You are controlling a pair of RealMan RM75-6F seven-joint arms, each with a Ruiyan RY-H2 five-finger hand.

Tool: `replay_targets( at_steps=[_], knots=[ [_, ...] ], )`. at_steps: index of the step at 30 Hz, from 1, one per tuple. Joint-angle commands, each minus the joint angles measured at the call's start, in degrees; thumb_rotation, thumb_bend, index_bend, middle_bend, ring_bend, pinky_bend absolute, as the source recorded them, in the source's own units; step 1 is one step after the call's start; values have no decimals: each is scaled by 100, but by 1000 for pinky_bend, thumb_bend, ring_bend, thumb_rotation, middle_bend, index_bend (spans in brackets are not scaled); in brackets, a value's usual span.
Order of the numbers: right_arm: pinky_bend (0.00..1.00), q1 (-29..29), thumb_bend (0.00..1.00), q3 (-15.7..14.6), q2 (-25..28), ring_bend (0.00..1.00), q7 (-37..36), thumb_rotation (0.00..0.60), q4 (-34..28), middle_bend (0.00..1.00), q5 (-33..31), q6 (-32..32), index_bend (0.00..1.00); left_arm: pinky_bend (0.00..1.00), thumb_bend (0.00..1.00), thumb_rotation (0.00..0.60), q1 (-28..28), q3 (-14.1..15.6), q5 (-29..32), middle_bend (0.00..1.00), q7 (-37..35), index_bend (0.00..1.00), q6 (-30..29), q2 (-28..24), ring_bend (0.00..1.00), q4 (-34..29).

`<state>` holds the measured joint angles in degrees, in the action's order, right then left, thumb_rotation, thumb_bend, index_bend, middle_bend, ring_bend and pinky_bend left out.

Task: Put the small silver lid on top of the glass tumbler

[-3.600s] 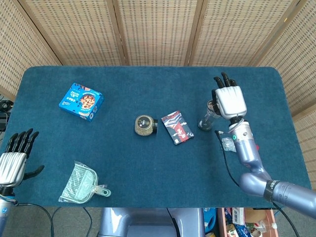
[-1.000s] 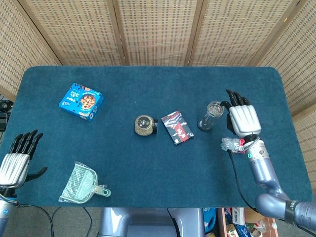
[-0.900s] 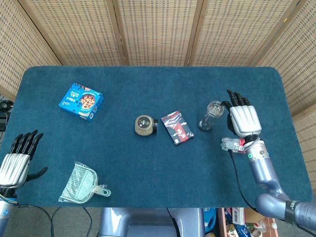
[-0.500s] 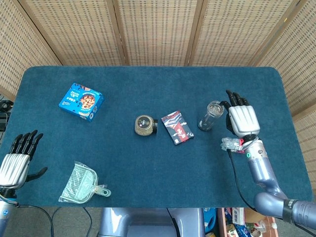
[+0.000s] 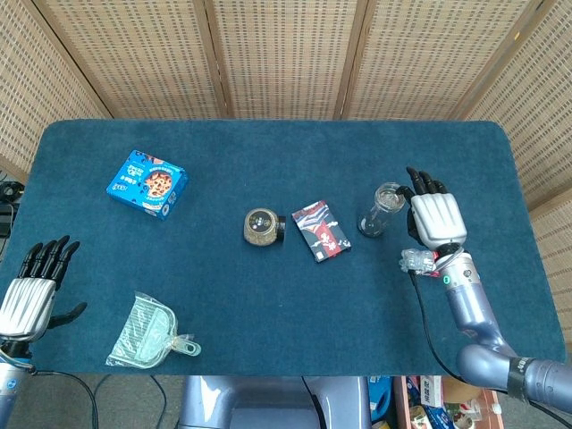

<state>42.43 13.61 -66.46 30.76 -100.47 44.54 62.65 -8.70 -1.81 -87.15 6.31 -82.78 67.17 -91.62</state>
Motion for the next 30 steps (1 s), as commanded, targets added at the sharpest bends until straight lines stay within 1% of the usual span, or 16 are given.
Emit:
replay_targets(
  at_steps=[1, 11, 30],
  knots=[
    [196, 23, 944, -11, -16, 0, 17, 600, 25, 0, -44, -30, 278, 0, 208, 600, -1, -4, 6, 0, -1, 0, 1, 0, 0, 2],
    [196, 75, 943, -55, -60, 0, 52, 600, 87, 0, -139, -96, 294, 0, 208, 600, -11, -6, 23, 0, 5, 0, 23, 7, 0, 11],
    [196, 101, 944, -123, -30, 0, 63, 600, -75, 0, -142, -78, 296, 0, 208, 600, -13, 5, 11, 0, 11, 0, 24, 8, 0, 5]
  ],
)
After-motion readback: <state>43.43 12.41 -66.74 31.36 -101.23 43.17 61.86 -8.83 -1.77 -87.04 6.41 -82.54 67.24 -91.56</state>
